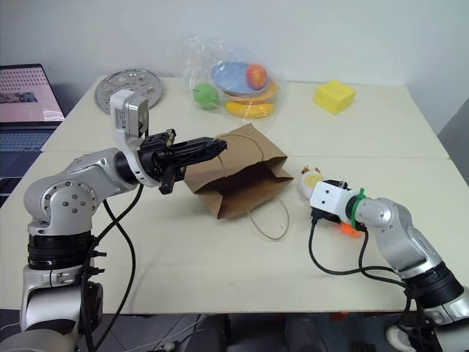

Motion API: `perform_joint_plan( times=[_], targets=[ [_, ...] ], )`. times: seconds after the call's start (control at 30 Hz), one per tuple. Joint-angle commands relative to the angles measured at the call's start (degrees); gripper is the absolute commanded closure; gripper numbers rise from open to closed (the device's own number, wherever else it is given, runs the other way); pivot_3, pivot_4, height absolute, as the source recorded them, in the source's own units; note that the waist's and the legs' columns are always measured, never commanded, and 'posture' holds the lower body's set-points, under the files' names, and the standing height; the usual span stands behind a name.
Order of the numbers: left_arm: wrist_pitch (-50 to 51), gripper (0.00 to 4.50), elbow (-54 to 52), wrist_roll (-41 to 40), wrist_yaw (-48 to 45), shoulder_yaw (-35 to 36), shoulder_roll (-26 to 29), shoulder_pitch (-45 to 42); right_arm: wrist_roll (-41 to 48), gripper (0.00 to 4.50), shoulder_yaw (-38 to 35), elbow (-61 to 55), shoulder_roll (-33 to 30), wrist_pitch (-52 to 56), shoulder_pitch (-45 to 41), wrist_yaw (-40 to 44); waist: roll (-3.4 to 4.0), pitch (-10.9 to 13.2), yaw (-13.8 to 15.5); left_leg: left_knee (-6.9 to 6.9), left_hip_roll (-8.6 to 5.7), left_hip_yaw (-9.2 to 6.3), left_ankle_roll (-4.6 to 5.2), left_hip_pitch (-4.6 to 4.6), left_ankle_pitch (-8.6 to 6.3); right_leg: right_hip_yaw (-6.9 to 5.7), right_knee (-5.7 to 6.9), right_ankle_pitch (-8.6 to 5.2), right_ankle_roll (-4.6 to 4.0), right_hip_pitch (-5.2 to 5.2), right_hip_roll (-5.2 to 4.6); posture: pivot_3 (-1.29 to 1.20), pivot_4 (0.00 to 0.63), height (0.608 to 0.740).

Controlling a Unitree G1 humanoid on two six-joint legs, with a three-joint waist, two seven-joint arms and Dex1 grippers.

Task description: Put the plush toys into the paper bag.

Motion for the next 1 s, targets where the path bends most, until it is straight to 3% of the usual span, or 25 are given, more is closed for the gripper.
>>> perform_joint_plan(
  times=[0.03, 0.17, 0.2, 0.33, 0.47, 0.6, 0.73, 1.0],
  targets=[
    [-0.5, 4.5, -2.1, -0.8, 0.4, 1.9, 0.7, -0.5, -1.9, 2.85, -0.7, 1.4, 1.2, -2.2, -1.4, -0.9, 0.0, 0.0, 0.0, 0.0, 0.0, -0.01, 0.0, 0.0, 0.0, 0.0, 0.0, 0.0, 0.0, 0.0, 0.0, 0.0, 0.15, 0.74],
    [-0.4, 4.5, -2.0, -1.1, 0.7, 2.3, 0.8, -0.7, -2.3, 4.31, -1.6, 1.7, 2.9, -2.5, -2.1, -1.0, 0.0, 0.0, 0.0, 0.01, 0.0, 0.0, 0.0, 0.01, 0.0, 0.0, 0.03, 0.01, -0.01, 0.01, 0.0, 0.0, 0.15, 0.74],
    [-0.3, 4.5, -1.9, -1.1, 0.8, 2.4, 0.8, -0.8, -2.2, 4.44, -2.0, 1.6, 2.8, -2.4, -2.3, -0.6, 0.0, 0.0, 0.0, 0.01, 0.0, 0.0, 0.0, 0.02, 0.0, 0.0, 0.04, 0.01, -0.01, 0.01, 0.0, 0.0, 0.15, 0.74],
    [-0.3, 4.5, -1.7, -1.2, 0.9, 2.6, 0.9, -1.0, -0.4, 4.44, -4.0, -1.2, 0.8, -2.5, -1.8, 3.3, 0.0, 0.0, 0.1, 0.03, 0.0, 0.0, -0.01, 0.01, 0.01, 0.0, 0.04, 0.01, -0.01, 0.02, 0.0, 0.0, 0.15, 0.74],
    [0.0, 4.5, -1.6, -1.7, 0.8, 2.8, 0.9, -1.3, 17.0, 4.44, -11.8, -17.3, -8.8, 5.7, 0.8, 21.9, 0.17, 0.1, 0.3, 0.01, -0.03, -0.05, 0.0, -0.05, 0.0, -0.04, 0.03, 0.01, 0.0, 0.01, -0.02, 0.0, 0.15, 0.74],
    [0.4, 4.5, -1.8, -1.8, -0.1, 2.3, 1.5, -1.4, 29.8, 4.44, -15.6, -26.0, -11.6, 15.7, -1.5, 27.3, 0.16, 0.1, 0.2, 0.0, 0.0, -0.17, 0.0, -0.04, -0.01, -0.15, 0.02, 0.01, 0.0, 0.06, -0.01, 0.0, 0.15, 0.74],
    [0.6, 4.5, -1.5, -1.8, -1.1, 2.0, 1.9, -1.7, 34.0, 4.44, -11.8, -27.9, -4.0, 23.8, -8.7, 21.4, 0.16, 0.1, -0.4, 0.02, 0.03, -0.11, 0.0, 0.05, 0.0, -0.11, 0.03, 0.01, -0.01, 0.09, 0.0, 0.0, 0.15, 0.74],
    [0.5, 4.5, -0.8, -1.7, -1.2, 2.1, 1.6, -2.5, 17.5, 4.44, 4.4, -12.0, 10.1, 14.8, -14.7, 9.4, 0.12, 0.1, 0.1, 0.09, 0.0, -0.08, -0.01, 0.01, 0.01, -0.08, 0.02, 0.02, 0.02, 0.06, -0.01, 0.0, 0.15, 0.74]
  ],
)
